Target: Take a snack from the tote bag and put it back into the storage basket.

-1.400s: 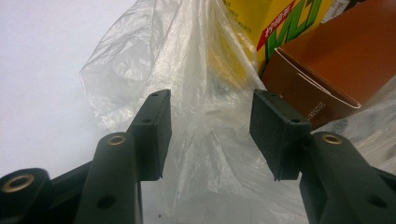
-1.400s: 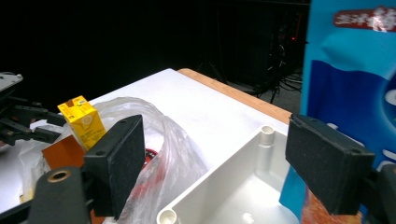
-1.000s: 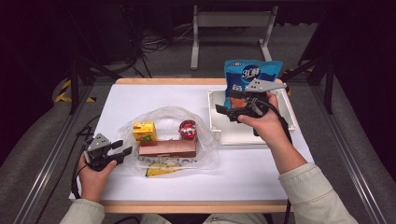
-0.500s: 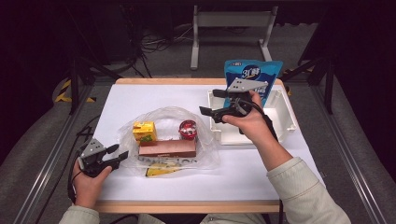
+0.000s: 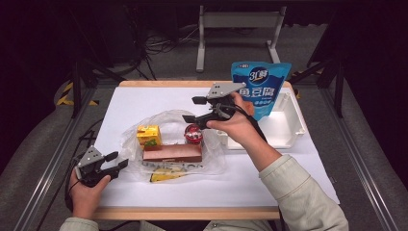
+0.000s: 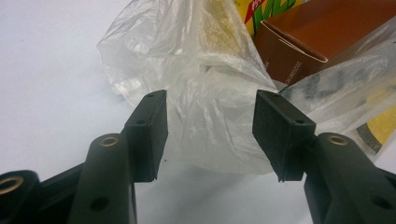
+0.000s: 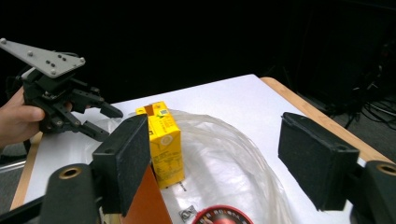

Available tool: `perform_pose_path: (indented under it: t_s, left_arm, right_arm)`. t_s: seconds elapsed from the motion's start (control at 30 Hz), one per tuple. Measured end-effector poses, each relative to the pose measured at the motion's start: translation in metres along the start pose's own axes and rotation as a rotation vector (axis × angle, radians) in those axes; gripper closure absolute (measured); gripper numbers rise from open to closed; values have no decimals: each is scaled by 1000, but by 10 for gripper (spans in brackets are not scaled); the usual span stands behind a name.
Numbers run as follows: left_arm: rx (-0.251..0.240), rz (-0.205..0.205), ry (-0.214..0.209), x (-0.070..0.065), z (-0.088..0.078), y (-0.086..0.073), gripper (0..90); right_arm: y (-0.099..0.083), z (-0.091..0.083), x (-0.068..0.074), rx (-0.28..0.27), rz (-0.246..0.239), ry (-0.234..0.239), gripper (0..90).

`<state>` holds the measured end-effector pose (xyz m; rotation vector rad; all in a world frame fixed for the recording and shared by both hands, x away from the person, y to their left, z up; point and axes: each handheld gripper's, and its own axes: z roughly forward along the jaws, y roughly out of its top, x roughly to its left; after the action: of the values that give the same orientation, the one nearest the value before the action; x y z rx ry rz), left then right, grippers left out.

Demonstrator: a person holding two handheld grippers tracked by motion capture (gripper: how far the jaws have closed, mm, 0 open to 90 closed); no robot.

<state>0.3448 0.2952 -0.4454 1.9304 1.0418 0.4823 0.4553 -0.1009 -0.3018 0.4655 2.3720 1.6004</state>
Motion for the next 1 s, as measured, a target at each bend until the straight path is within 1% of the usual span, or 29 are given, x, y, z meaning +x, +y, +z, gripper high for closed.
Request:
perform_pose_path:
  t_s: [0.03, 0.1, 0.13, 0.17, 0.23, 0.3, 0.33, 0.43, 0.53, 0.6, 0.67, 0.73, 0.8, 0.93, 1.0]
  left_arm:
    - [-4, -3, 2, 0, 0, 0, 459]
    - [-1, -3, 2, 1, -2, -1, 459]
    - [-1, -1, 2, 1, -2, -1, 459]
    - [0, 1, 4, 1, -1, -1, 459]
    - [1, -3, 5, 1, -1, -1, 459]
    - [2, -1, 2, 1, 0, 0, 460]
    - [0, 1, 4, 1, 1, 0, 460]
    - [3, 4, 1, 1, 2, 1, 460]
    - [7, 6, -1, 1, 3, 2, 459]
    - [8, 6, -2, 2, 4, 2, 460]
    - [11, 6, 0, 2, 5, 2, 460]
    - [7, 4, 3, 2, 5, 2, 460]
    - [5, 6, 1, 2, 6, 2, 460]
    - [5, 5, -2, 2, 6, 3, 460]
    - [4, 6, -2, 2, 7, 3, 460]
  right_arm:
    - [0, 0, 0, 0, 0, 0, 270]
    - [2, 6, 3, 0, -4, 15, 284]
    - [3, 9, 4, 12, -1, 21, 285]
    - [4, 13, 6, 12, -11, 23, 290]
    - [4, 20, 8, 12, -15, 36, 337]
    - [4, 24, 9, 10, -17, 42, 339]
    - [5, 29, 10, 10, -27, 43, 337]
    - [4, 40, 12, 14, -33, 51, 334]
    - [4, 48, 14, 23, -23, 60, 333]
    - [4, 54, 16, 41, -6, 66, 309]
    - [5, 61, 19, 47, -5, 83, 308]
    - [5, 67, 21, 54, -4, 87, 302]
    - [6, 73, 24, 51, -13, 98, 301]
    - [6, 85, 28, 66, -11, 105, 271]
    - [5, 90, 30, 74, -16, 96, 257]
